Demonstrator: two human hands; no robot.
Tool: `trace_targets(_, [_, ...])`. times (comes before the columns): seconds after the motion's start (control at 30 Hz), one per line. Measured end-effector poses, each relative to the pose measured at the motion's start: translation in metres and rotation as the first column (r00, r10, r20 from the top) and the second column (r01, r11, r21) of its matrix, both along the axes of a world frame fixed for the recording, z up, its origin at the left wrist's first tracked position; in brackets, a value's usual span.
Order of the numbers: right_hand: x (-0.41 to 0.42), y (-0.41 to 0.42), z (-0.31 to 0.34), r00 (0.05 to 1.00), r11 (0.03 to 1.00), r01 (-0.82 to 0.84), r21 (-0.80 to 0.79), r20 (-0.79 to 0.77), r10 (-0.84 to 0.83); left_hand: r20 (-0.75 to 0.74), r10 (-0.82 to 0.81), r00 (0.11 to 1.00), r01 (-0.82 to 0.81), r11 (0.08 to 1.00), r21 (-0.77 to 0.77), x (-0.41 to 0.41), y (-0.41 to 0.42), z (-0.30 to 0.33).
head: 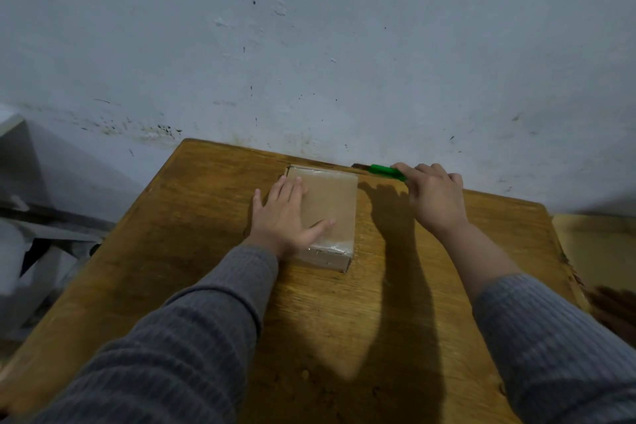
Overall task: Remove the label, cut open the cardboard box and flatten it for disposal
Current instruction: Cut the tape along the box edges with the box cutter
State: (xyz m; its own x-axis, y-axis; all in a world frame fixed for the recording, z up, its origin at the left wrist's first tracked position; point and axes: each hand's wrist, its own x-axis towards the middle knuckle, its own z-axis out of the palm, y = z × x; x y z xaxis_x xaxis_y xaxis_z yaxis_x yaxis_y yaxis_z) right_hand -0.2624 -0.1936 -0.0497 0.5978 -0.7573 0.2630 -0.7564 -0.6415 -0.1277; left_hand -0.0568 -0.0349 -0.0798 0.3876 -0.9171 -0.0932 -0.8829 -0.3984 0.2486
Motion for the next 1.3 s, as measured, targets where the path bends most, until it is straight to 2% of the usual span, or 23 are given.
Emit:
trace_targets(0.07, [0.006, 0.000, 0.003, 0.997, 1.000, 0.026, 0.015, 0.078, -0.027, 0.039, -0.026, 0.999, 0.025, 1.000, 0.018, -0.005, -0.010, 0.005])
trace_targets(0.2, [0.020, 0.003, 0.004, 1.000, 0.999, -0.001, 0.039, 0.008, 0.001, 0.102, -0.137, 0.985, 0.130, 0.988, 0.078, -0.017, -0.011, -0.006])
trace_targets(0.3, [0.027, 0.007, -0.002, 0.995, 0.999, -0.025, 0.030, -0.092, 0.027, 0.089, -0.116, 0.989, 0.111, 0.992, 0.055, -0.017, -0.010, -0.009])
trace_targets(0.6, [0.047, 0.006, 0.004, 0.981, 0.988, -0.120, -0.092, -0.166, 0.104, 0.060, -0.095, 0.994, 0.096, 0.995, -0.027, -0.018, -0.010, -0.009])
trace_targets(0.8, [0.041, 0.007, 0.000, 0.976, 0.988, -0.110, -0.107, -0.198, 0.087, 0.148, -0.127, 0.981, 0.123, 0.992, 0.038, -0.018, -0.009, -0.011])
trace_targets(1.13, [0.020, -0.001, -0.006, 0.975, 0.989, -0.056, -0.137, -0.220, 0.025, 0.120, -0.129, 0.984, 0.121, 0.990, 0.074, -0.017, -0.009, -0.008])
trace_targets(1.3, [0.006, -0.010, -0.006, 0.973, 0.996, -0.036, -0.083, -0.229, 0.016, 0.106, -0.136, 0.985, 0.128, 0.989, 0.077, -0.016, -0.010, -0.008])
